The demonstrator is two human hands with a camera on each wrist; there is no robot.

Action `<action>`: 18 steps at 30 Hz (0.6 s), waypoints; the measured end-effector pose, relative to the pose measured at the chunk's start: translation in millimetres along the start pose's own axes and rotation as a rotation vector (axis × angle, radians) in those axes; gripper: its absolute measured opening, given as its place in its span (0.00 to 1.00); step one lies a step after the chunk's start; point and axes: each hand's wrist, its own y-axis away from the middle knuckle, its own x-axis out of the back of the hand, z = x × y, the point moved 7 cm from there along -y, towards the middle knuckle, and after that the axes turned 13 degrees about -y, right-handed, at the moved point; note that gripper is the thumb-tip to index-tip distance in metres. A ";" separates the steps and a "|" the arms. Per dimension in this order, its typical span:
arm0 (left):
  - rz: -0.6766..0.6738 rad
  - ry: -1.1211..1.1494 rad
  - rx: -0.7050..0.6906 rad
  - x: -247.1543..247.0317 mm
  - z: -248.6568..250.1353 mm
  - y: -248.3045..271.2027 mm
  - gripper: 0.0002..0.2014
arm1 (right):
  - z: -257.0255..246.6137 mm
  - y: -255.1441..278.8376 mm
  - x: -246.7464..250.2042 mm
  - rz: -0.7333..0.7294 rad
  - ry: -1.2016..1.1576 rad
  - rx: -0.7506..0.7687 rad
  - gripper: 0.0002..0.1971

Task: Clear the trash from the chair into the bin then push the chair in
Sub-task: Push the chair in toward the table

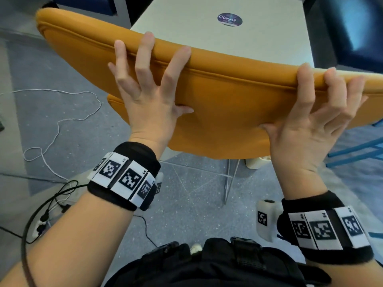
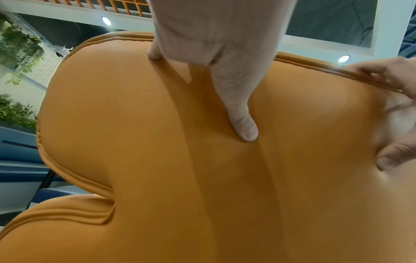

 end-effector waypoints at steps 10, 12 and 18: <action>-0.011 -0.010 -0.005 -40.2 6.2 -45.4 0.52 | 7.0 -48.6 -35.2 0.004 -0.010 -0.037 0.53; -0.012 0.009 -0.009 -46.4 6.6 -54.7 0.52 | 8.6 -57.0 -42.5 0.005 -0.003 -0.051 0.51; -0.046 -0.026 -0.019 -69.1 9.3 -84.3 0.49 | 11.1 -86.1 -62.6 0.015 -0.037 -0.094 0.51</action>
